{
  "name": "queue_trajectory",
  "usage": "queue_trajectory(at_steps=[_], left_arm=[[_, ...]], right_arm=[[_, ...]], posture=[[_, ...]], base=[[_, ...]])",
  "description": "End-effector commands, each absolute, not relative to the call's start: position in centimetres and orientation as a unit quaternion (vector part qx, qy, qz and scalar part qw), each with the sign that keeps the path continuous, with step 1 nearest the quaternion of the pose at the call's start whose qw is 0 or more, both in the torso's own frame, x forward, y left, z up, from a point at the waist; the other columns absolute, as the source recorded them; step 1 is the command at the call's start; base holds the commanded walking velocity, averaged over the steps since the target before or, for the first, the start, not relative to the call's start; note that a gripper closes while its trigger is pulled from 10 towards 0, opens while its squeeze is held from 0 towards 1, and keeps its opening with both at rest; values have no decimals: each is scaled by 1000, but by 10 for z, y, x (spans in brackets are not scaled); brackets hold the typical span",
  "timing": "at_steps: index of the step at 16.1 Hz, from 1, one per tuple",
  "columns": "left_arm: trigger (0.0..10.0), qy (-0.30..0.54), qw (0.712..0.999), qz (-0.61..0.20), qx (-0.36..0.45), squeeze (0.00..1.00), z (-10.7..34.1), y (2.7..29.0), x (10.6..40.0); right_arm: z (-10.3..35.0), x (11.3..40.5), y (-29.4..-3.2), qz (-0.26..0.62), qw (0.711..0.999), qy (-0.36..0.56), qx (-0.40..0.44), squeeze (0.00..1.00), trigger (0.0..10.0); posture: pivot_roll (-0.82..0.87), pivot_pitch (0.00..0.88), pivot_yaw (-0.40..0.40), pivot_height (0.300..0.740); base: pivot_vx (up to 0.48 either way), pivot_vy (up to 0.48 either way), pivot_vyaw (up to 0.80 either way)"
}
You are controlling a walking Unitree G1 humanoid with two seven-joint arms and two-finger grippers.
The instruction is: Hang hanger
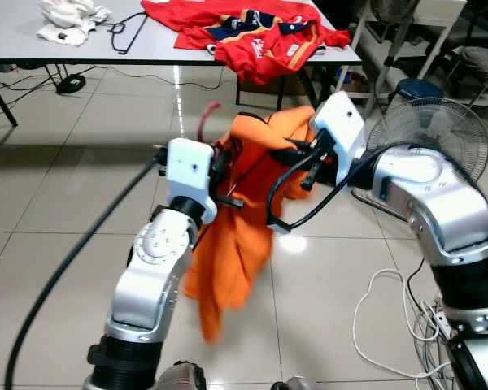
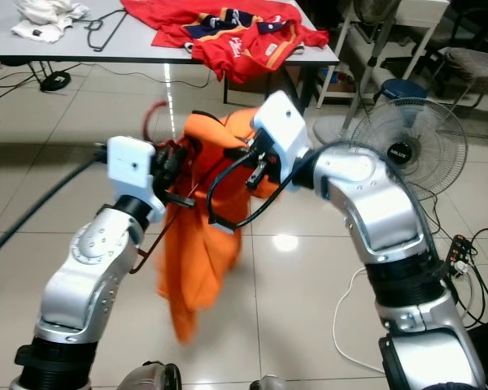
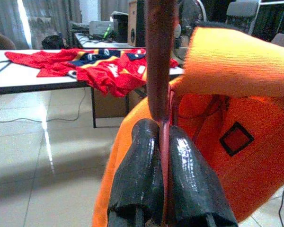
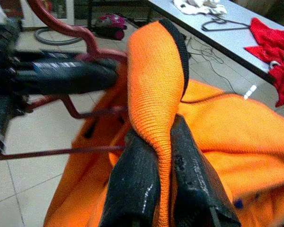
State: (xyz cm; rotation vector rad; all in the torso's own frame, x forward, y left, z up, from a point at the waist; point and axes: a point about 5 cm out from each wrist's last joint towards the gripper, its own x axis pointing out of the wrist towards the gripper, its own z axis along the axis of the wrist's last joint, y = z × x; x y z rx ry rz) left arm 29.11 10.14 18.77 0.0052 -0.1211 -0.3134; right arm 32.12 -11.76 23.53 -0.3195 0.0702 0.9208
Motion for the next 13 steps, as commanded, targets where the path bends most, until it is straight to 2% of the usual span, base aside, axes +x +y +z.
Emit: queue_trajectory(at_steps=[1,6,7,13], left_arm=[[10000,-92,984,-155,-7,0,199,103,288],[10000,-100,975,-197,12,0,200,92,283],[10000,-102,975,-198,11,0,201,92,282],[10000,-175,964,-200,-11,0,225,90,284]], right_arm=[[242,321,-121,431,889,15,-152,0,10000],[247,329,-119,389,913,-5,-127,0,10000],[248,328,-117,394,911,-7,-121,1000,10000],[242,329,-113,405,905,-5,-133,1000,10000]], posture=[[-81,87,-42,740],[-81,94,-40,740],[-82,94,-38,740],[-78,97,-41,740]], base=[[0,0,0],[0,0,0],[0,0,0],[0,0,0]])
